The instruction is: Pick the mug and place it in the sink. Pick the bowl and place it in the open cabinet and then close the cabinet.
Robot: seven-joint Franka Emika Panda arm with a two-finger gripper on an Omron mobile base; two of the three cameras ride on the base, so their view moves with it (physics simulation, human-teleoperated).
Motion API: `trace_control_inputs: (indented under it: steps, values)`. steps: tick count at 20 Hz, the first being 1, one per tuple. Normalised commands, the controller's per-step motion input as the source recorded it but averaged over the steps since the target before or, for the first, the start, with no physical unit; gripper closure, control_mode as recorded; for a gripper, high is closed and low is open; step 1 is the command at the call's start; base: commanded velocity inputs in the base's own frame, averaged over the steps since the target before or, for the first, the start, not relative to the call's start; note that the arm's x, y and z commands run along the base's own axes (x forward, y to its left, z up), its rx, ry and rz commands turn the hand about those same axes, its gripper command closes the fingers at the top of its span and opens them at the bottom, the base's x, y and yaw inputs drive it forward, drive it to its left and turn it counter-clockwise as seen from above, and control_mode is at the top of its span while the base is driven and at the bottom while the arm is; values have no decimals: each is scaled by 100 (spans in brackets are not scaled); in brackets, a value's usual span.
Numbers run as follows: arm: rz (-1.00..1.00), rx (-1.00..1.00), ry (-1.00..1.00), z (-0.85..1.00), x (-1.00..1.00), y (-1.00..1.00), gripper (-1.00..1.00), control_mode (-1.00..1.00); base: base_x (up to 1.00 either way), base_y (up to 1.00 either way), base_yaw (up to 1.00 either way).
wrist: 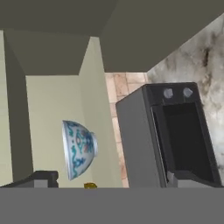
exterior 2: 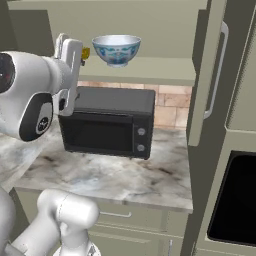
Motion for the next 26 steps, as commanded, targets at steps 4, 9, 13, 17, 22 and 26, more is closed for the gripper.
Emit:
trace_control_inputs:
  steps: [4,9,13,17,22,26]
  values:
    - [0,0,0,19,-56,7,-100,-100,0,0,0]
    - [0,0,0,12,-69,7,-100,-100,0,0,0]
    - [0,0,0,2,-68,13,-100,-100,0,0,0]
    - [0,0,0,0,-58,40,-100,-100,0,0,0]
    - [-1,-4,0,0,-36,68,-100,-100,0,0,0]
    - [-1,-4,0,0,-28,57,-100,-100,0,0,0]
